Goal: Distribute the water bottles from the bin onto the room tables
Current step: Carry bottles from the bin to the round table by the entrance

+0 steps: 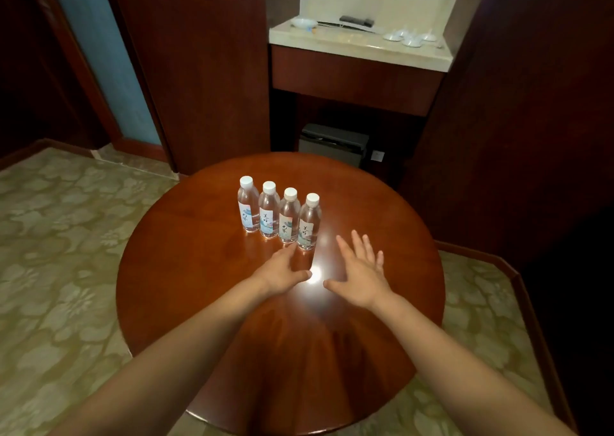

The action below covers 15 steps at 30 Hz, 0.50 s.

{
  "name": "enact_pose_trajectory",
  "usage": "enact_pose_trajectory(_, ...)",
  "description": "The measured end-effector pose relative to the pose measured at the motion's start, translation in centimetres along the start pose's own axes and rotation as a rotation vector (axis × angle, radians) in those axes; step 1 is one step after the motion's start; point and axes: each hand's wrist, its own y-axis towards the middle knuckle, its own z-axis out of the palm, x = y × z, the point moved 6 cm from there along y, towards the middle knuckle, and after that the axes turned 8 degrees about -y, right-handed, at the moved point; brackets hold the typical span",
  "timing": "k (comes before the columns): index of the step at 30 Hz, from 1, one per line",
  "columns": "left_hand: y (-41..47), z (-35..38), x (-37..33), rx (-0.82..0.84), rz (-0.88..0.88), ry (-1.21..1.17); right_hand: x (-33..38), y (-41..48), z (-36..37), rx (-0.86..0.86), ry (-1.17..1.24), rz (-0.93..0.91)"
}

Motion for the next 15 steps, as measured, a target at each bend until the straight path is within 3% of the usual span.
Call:
enact_pose_trajectory(6, -4.2, 1.5, -0.9, 0.039, 0.041, 0.388, -1.7, -5.8, 0.7, -0.006, 0.02, 0.096)
enact_pose_trajectory(15, -6.3, 5.4, -4.1, 0.186, 0.267, 0.577, -4.7, -14.3, 0.5, -0.083, 0.052, 0.306)
